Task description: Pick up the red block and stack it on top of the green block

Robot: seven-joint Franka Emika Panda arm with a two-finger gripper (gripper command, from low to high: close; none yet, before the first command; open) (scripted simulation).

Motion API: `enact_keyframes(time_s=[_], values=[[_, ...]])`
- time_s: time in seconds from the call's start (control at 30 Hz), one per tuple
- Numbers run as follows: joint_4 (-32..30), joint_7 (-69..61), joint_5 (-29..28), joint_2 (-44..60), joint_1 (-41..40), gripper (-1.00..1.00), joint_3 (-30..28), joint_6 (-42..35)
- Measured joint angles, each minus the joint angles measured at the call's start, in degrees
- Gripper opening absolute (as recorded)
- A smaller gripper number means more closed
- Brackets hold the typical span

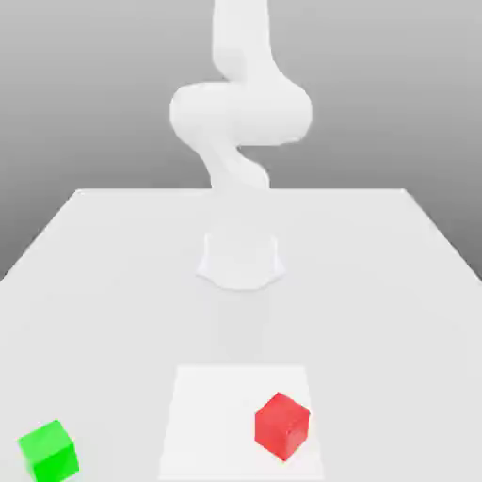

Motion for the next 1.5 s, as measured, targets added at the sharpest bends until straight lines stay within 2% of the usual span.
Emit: enact_keyframes(time_s=[0.27, 0.5, 0.77, 0.93, 0.97, 1.2, 1.37, 1.5], values=[[-5.06, 16.77, -2.94, 16.99, -5.56, 0.0, 7.28, 7.46], [-9.38, 31.56, -6.04, 31.64, -7.77, 0.0, 10.88, 13.82], [-14.21, 44.98, -5.24, 47.7, -6.65, 0.0, 11.84, 21.49], [-13.22, 49.88, -9.91, 57.96, -3.41, 0.0, 7.72, 29.43], [-12.98, 50.55, -10.8, 59.54, -2.69, -1.0, 6.82, 30.71], [-12.96, 50.62, -10.85, 59.68, -2.6, -1.0, 6.73, 30.93], [-14.46, 46.39, -5.18, 50.66, -4.93, -1.0, 10.22, 23.57], [-9.54, 42.32, -2.32, 50.54, -10.82, -1.0, 5.97, 18.65]])
